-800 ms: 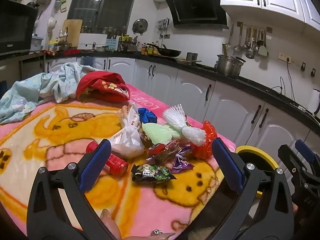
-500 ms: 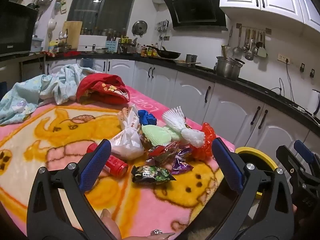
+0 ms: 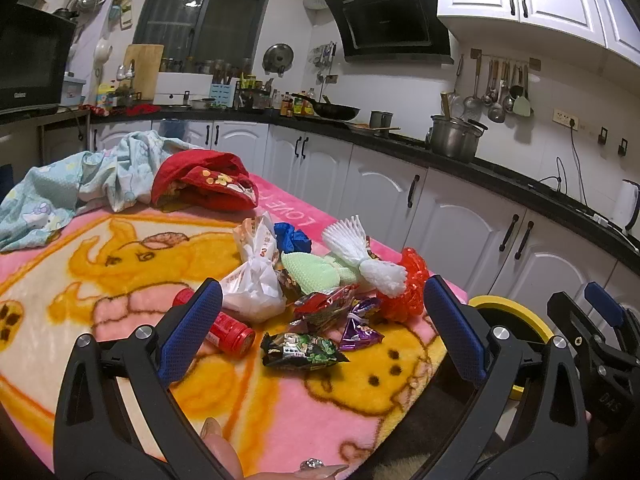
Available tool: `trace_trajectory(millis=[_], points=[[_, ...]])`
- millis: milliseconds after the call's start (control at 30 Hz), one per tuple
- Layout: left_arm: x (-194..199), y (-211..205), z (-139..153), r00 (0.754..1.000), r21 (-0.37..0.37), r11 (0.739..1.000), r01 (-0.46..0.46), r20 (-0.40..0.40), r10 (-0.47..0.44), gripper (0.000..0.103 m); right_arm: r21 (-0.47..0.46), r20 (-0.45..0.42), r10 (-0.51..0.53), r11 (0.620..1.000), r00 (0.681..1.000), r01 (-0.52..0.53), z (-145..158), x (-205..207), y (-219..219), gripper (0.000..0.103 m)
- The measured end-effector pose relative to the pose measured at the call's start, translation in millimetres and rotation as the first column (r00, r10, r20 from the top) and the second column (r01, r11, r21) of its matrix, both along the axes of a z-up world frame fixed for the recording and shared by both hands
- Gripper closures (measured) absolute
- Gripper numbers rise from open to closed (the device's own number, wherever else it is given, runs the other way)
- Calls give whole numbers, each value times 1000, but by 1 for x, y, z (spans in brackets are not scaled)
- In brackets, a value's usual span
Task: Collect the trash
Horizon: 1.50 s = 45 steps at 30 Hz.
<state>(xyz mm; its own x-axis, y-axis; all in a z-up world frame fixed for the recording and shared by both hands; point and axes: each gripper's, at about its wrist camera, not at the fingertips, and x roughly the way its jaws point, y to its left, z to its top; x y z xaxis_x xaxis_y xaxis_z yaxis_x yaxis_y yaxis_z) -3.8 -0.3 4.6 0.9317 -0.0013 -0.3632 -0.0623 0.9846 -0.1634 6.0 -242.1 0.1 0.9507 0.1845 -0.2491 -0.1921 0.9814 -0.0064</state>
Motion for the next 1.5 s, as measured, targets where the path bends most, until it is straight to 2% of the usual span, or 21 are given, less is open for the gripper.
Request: trace_trajectory(millis=[1100,1233,1500], points=[[-1,-1,2,1000,-3,1000,2,10,-2,10,-3,-1,1,1000,1000,-1,0,-1,3,6],[-2,-2,4,1000,-5,1000,1,9,-1,10,-12,-7,19,1000,1000,-19,-1,4,-3,6],[12,13,8,998,-32,998,-54,-45,52,11,-57,-49,98,993,994,-101,-1,12,22,6]])
